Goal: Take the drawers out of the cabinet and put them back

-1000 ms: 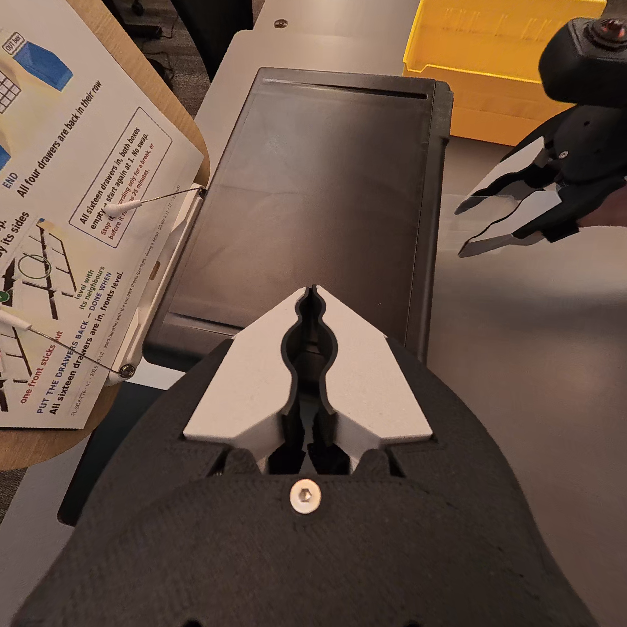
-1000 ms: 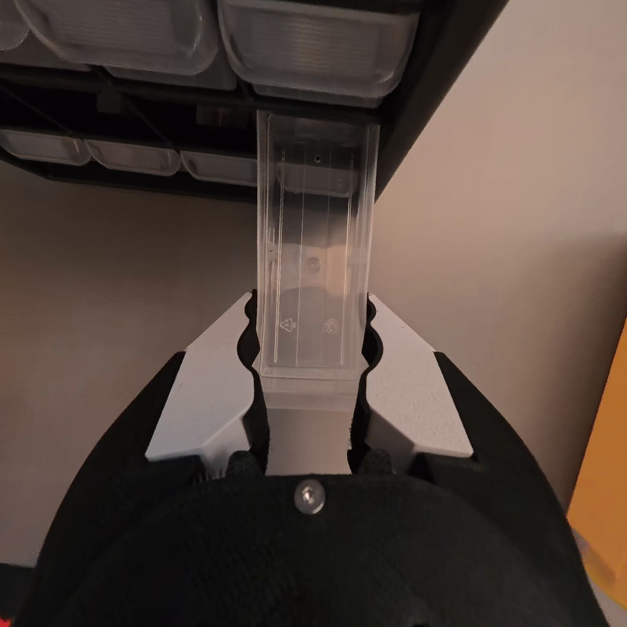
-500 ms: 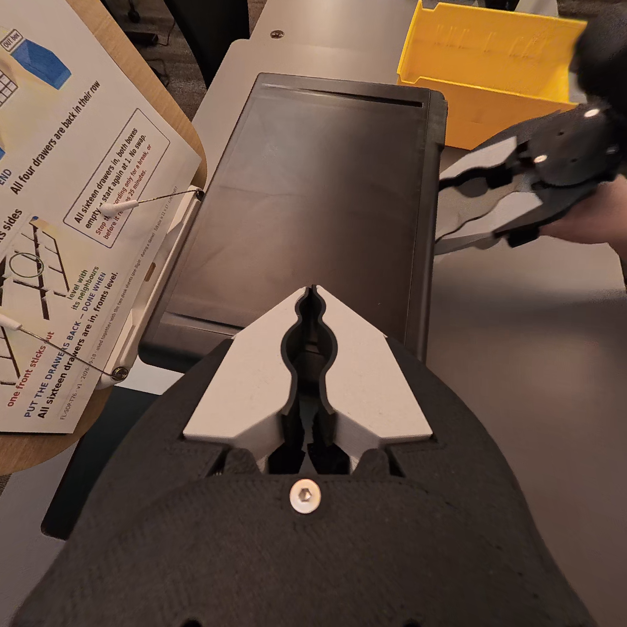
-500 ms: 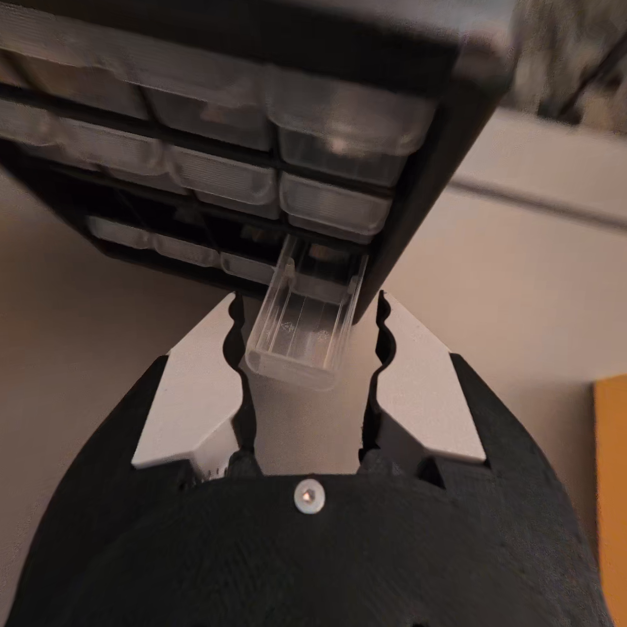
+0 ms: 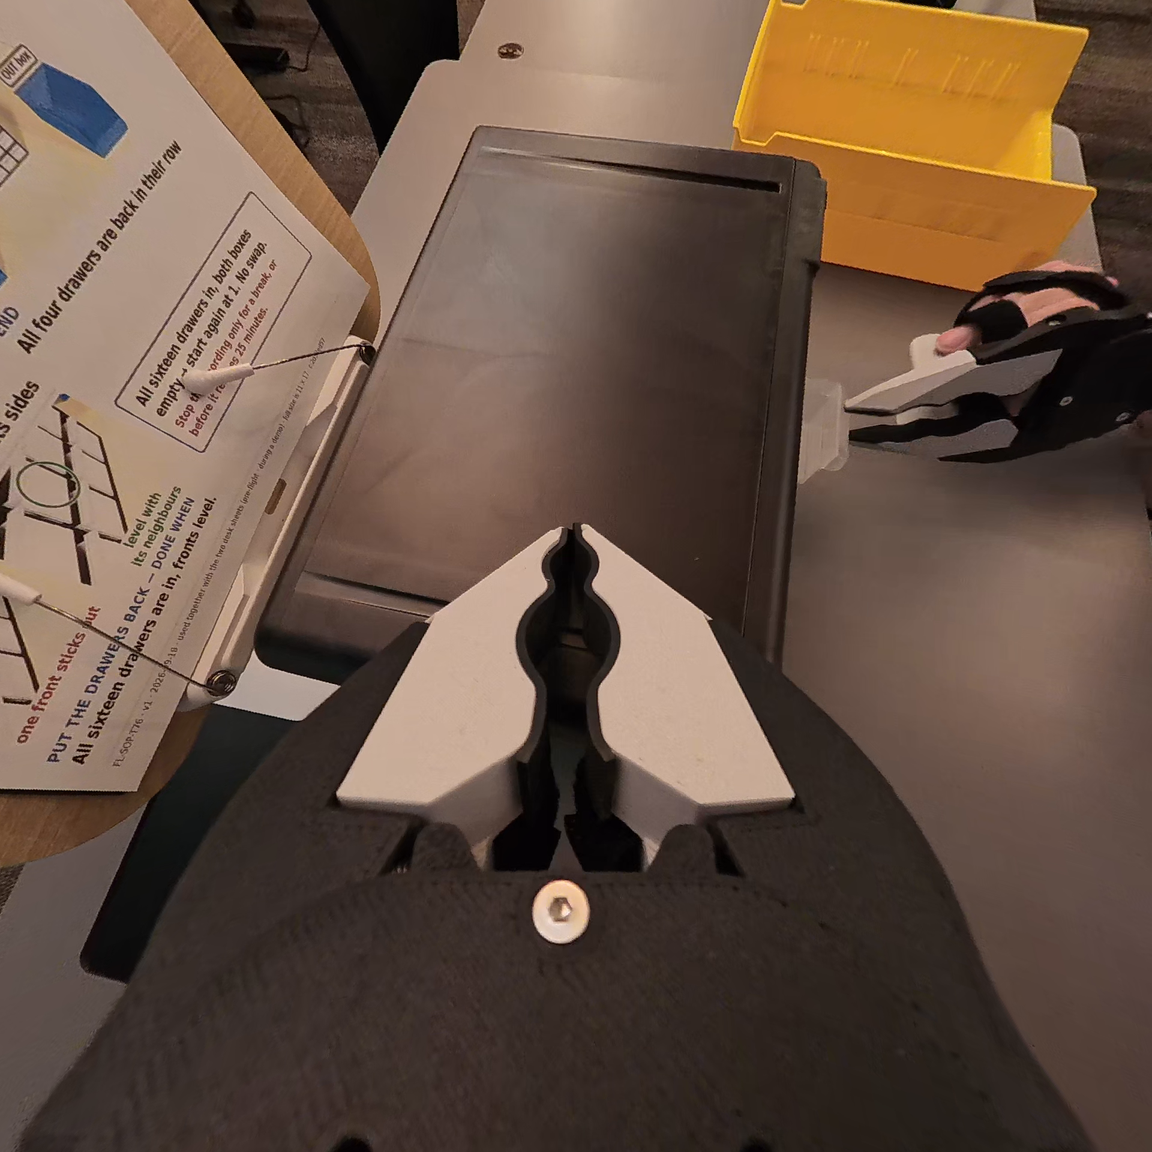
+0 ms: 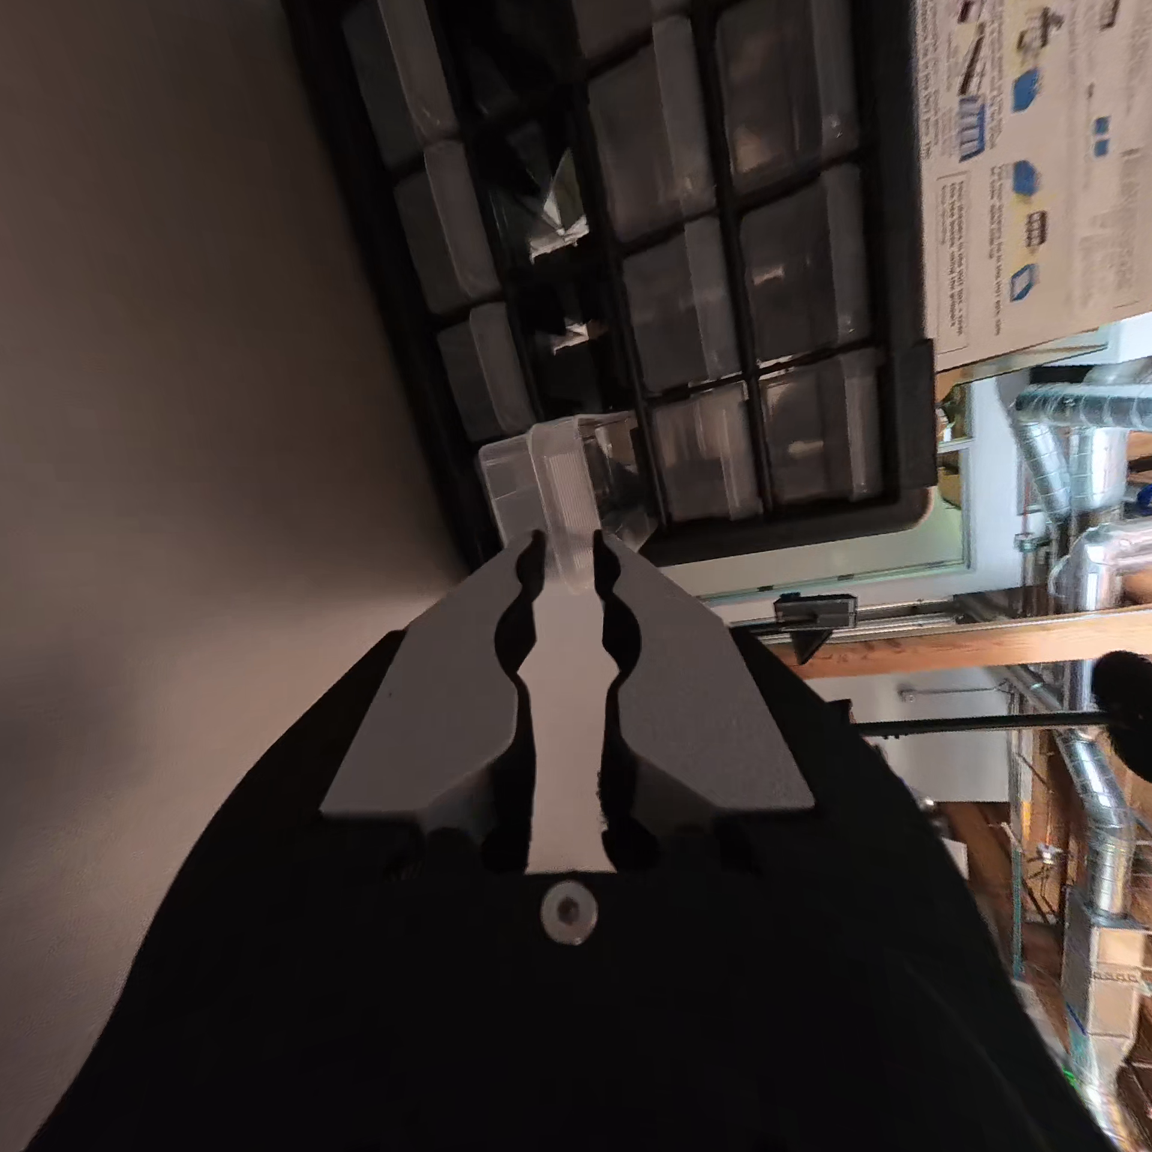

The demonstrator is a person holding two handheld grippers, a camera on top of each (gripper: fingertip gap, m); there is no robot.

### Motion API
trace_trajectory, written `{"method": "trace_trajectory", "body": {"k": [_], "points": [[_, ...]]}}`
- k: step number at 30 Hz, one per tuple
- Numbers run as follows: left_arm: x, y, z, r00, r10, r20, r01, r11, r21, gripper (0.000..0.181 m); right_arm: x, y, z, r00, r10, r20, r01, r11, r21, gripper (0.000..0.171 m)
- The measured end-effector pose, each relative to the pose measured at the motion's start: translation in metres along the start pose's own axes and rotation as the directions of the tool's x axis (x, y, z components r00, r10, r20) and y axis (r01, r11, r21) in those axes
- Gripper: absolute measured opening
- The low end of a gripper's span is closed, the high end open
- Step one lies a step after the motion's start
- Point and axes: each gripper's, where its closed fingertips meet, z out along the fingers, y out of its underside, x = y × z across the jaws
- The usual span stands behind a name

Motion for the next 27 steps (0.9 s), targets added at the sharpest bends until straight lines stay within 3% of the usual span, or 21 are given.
{"method": "trace_trajectory", "body": {"k": [14, 27], "points": [[0.000, 0.000, 0.000, 1.000, -0.020, -0.016, 0.020, 1.000, 0.016, 0.000, 0.023, 0.015, 0.063, 1.000, 0.003, 0.000, -0.003, 0.996, -0.086, 0.010], [0.001, -0.001, 0.000, 0.999, -0.031, -0.013, 0.031, 0.999, 0.016, 0.000, 0.024, 0.015, 0.070, 0.999, 0.034, 0.008, -0.033, 0.997, -0.069, 0.012]]}}
